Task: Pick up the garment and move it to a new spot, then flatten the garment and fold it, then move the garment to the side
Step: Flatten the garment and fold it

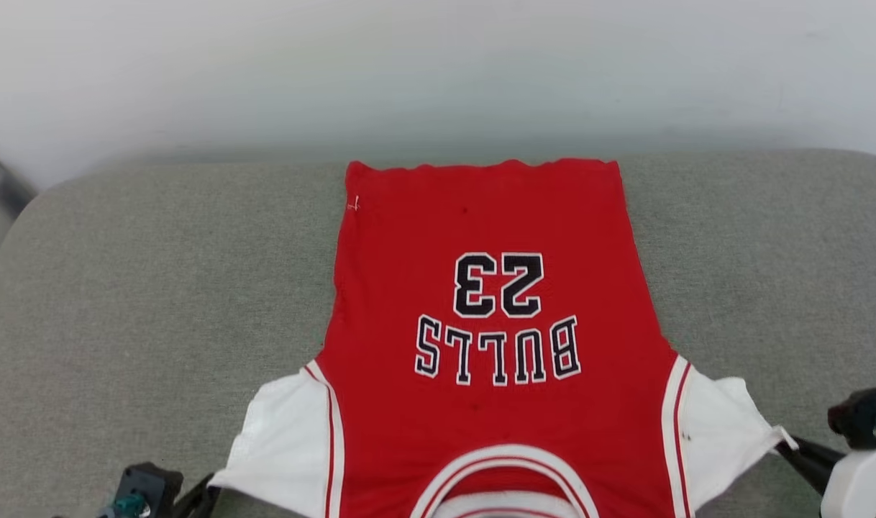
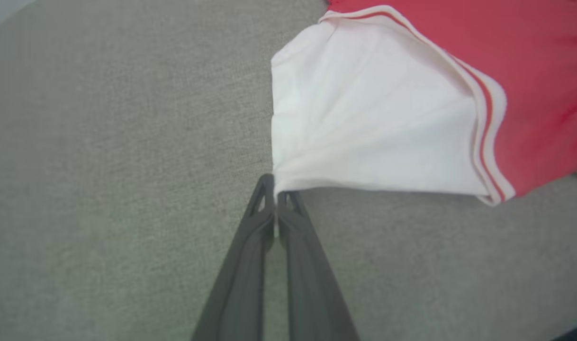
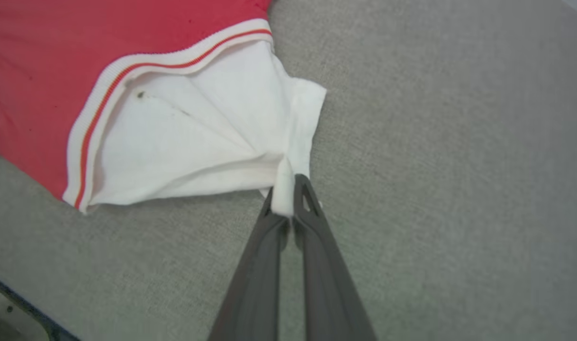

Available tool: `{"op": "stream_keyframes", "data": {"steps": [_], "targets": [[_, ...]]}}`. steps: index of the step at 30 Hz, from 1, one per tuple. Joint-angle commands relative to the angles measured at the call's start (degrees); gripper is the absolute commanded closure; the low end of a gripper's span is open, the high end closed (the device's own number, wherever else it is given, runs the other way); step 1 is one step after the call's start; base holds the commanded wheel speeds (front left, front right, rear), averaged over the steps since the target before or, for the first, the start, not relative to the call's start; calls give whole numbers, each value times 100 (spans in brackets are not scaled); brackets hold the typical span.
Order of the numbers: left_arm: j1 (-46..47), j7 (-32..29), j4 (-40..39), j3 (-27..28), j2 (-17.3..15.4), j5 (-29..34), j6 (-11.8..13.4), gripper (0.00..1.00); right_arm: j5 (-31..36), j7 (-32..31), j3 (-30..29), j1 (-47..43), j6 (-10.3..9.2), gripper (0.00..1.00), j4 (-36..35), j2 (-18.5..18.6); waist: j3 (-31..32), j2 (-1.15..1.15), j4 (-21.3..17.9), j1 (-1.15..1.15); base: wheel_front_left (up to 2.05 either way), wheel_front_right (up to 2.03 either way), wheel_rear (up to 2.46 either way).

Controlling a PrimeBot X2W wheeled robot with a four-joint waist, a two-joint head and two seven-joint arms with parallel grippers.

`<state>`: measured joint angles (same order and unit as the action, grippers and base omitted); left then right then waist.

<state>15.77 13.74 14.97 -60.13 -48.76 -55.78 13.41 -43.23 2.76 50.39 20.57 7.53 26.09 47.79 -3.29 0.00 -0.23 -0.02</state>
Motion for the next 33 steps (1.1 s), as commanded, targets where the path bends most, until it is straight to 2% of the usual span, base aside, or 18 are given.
{"op": "stream_keyframes", "data": {"steps": [1, 8, 12, 13, 15, 16, 17, 23, 29, 33], "targets": [[-189, -35, -57, -29, -76, -63, 65, 100, -4, -95, -120, -299, -9, 100, -86, 109, 117, 0, 34, 2, 0, 0, 0], [-817, -75, -498, -139, -247, -292, 345, 100, -41, -560, -943, -1632, -9, 100, -675, 252, 280, 0, 99, 2, 0, 0, 0], [-874, -139, -716, -186, -244, -279, 442, 100, 106, -1051, -1458, -2186, -9, 100, -1154, 195, 306, 0, 143, 2, 0, 0, 0], [-850, -138, -758, -198, -235, -251, 452, 100, 132, -1113, -1587, -2238, -9, 96, -1228, 156, 308, 0, 151, 2, 0, 0, 0], [-787, -139, -840, -190, -221, -216, 498, 100, 217, -1256, -1847, -2344, -8, 64, -1394, 86, 309, 0, 167, 2, 0, 0, 0], [-769, -147, -881, -191, -213, -187, 518, 100, 248, -1329, -1962, -2372, -8, 4, -1464, 60, 306, 0, 176, 2, 0, 0, 0], [-737, -149, -921, -196, -204, -156, 540, 100, 297, -1398, -2092, -2396, -8, 0, -1554, 47, 298, 0, 190, 2, 0, 0, 0], [-594, -190, -1177, -207, -179, -1, 705, 100, 515, -1702, -2933, -2238, -7, 0, -2183, 219, 155, 0, 310, 2, 0, 0, 0], [-315, -259, -1481, -185, -166, 231, 848, 100, 461, -2286, -3602, -1429, -7, 0, -2906, 875, -298, 0, 550, 2, 0, 0, 0], [-31, -215, -1665, -96, -75, 378, 934, 100, 43, -3082, -3703, -531, -7, 0, -3187, 1340, -843, 0, 804, 2, 0, 0, 0]]}}
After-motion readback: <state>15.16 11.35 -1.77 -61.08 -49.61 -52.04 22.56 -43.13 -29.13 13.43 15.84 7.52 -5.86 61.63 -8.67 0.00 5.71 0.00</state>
